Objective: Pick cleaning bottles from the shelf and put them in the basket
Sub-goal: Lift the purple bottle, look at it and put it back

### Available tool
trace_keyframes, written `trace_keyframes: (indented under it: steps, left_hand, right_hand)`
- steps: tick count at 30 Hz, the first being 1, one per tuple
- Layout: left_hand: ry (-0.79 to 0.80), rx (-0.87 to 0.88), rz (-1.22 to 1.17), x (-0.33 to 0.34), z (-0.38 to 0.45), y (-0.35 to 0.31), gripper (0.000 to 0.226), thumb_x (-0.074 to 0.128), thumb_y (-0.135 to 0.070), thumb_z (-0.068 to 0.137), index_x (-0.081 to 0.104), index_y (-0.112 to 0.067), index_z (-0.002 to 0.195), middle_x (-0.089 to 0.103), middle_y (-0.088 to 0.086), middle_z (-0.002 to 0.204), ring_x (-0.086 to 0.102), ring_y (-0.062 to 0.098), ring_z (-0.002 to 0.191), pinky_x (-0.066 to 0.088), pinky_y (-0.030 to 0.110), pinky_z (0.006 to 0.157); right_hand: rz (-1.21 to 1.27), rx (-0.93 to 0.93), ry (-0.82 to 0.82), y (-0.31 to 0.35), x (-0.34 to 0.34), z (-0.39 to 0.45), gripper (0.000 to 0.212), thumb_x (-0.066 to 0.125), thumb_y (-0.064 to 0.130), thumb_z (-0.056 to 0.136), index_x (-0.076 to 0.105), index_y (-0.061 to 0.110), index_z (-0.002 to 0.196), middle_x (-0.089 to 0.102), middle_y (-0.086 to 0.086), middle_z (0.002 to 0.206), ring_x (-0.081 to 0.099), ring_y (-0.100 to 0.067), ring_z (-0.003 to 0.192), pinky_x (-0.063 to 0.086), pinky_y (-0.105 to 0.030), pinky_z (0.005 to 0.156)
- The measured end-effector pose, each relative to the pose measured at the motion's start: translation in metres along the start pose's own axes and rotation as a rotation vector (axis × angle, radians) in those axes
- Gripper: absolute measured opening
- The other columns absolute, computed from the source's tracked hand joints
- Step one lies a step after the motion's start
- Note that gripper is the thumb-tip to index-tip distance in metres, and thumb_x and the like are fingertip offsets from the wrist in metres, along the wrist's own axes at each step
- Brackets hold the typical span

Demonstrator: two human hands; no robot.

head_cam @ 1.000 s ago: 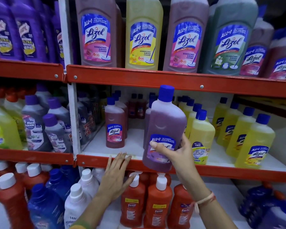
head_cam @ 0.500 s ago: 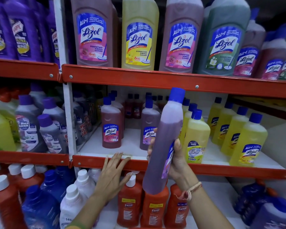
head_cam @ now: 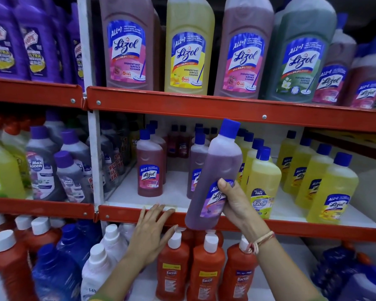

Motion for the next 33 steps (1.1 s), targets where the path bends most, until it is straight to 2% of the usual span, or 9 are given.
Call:
trace_keyframes:
  steps: [2, 5, 11, 13, 17, 24, 27, 30, 33]
  left_hand:
    - [-0.009, -0.015, -0.025, -0.002, 0.002, -0.001, 0.046, 0.039, -0.053, 0.095, 0.044, -0.03, 0.135, 0.045, 0.0, 0.145, 0.029, 0.017, 0.141, 0.009, 0.041, 0.121]
    - [0.006, -0.034, -0.031, -0.003, 0.004, 0.0, 0.045, 0.037, -0.053, 0.095, 0.043, -0.033, 0.135, 0.044, -0.001, 0.146, 0.029, 0.015, 0.141, 0.009, 0.041, 0.121]
    - [0.005, -0.027, -0.034, -0.003, 0.002, -0.001, 0.044, 0.037, -0.051, 0.096, 0.041, -0.033, 0.136, 0.043, -0.001, 0.146, 0.028, 0.015, 0.141, 0.008, 0.043, 0.122]
    - [0.004, -0.019, -0.019, -0.003, 0.002, -0.001, 0.045, 0.037, -0.052, 0.096, 0.04, -0.033, 0.137, 0.043, -0.001, 0.146, 0.028, 0.015, 0.141, 0.009, 0.044, 0.122]
    - [0.007, -0.009, 0.001, -0.001, 0.002, 0.001, 0.046, 0.034, -0.053, 0.096, 0.038, -0.034, 0.138, 0.042, -0.003, 0.146, 0.026, 0.014, 0.142, 0.01, 0.045, 0.122]
    - [-0.003, -0.006, -0.013, 0.0, 0.002, 0.001, 0.045, 0.035, -0.053, 0.096, 0.039, -0.034, 0.137, 0.045, -0.002, 0.144, 0.028, 0.015, 0.141, 0.011, 0.046, 0.122]
    - [-0.001, -0.006, -0.003, 0.0, 0.001, 0.001, 0.045, 0.034, -0.053, 0.096, 0.039, -0.034, 0.137, 0.044, -0.002, 0.145, 0.028, 0.015, 0.141, 0.012, 0.046, 0.122]
    - [0.0, -0.001, -0.005, 0.0, 0.001, 0.001, 0.046, 0.034, -0.053, 0.096, 0.039, -0.034, 0.137, 0.044, -0.001, 0.145, 0.028, 0.015, 0.141, 0.011, 0.046, 0.122]
    - [0.001, 0.001, 0.009, 0.002, 0.001, 0.002, 0.047, 0.032, -0.055, 0.096, 0.037, -0.035, 0.138, 0.042, -0.002, 0.147, 0.026, 0.014, 0.142, 0.011, 0.046, 0.122]
  right_hand:
    - [-0.069, -0.019, -0.015, 0.005, -0.005, 0.008, 0.06, 0.097, 0.045, 0.035, 0.075, 0.023, 0.086, 0.079, 0.0, 0.082, 0.074, -0.014, 0.075, 0.062, -0.028, 0.069]
    - [-0.166, -0.022, -0.058, 0.007, -0.014, 0.02, 0.054, 0.096, 0.043, 0.039, 0.075, 0.03, 0.087, 0.079, 0.002, 0.085, 0.074, -0.014, 0.079, 0.061, -0.026, 0.067]
    - [-0.228, 0.023, -0.182, -0.011, -0.035, 0.039, 0.056, 0.086, 0.026, 0.055, 0.067, 0.018, 0.107, 0.078, -0.003, 0.093, 0.074, -0.02, 0.083, 0.06, -0.028, 0.064]
    - [-0.228, 0.049, -0.202, -0.019, -0.041, 0.042, 0.053, 0.084, 0.023, 0.058, 0.066, 0.016, 0.107, 0.078, -0.004, 0.093, 0.074, -0.019, 0.081, 0.061, -0.028, 0.064]
    - [-0.252, 0.101, -0.253, -0.035, -0.054, 0.043, 0.063, 0.083, 0.025, 0.057, 0.061, 0.014, 0.115, 0.074, -0.009, 0.102, 0.074, -0.019, 0.083, 0.062, -0.03, 0.065]
    - [-0.276, 0.136, -0.29, -0.05, -0.064, 0.042, 0.061, 0.085, 0.031, 0.052, 0.06, 0.021, 0.108, 0.074, -0.008, 0.102, 0.074, -0.02, 0.084, 0.062, -0.031, 0.067]
    - [-0.297, 0.156, -0.307, -0.054, -0.064, 0.04, 0.067, 0.085, 0.034, 0.051, 0.059, 0.022, 0.112, 0.072, -0.009, 0.107, 0.073, -0.024, 0.09, 0.062, -0.034, 0.071]
    - [-0.309, 0.162, -0.322, -0.058, -0.065, 0.039, 0.077, 0.084, 0.034, 0.052, 0.056, 0.014, 0.121, 0.071, -0.012, 0.112, 0.071, -0.029, 0.096, 0.061, -0.04, 0.079]
    - [-0.321, 0.17, -0.326, -0.058, -0.063, 0.039, 0.074, 0.084, 0.032, 0.053, 0.056, 0.015, 0.12, 0.07, -0.015, 0.115, 0.069, -0.033, 0.1, 0.057, -0.048, 0.089]
Point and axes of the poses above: each hand's wrist, its own z-axis towards the middle knuckle, its own x-axis out of the palm, y = z × x, the point moved 9 cm from there along z, towards the middle knuckle
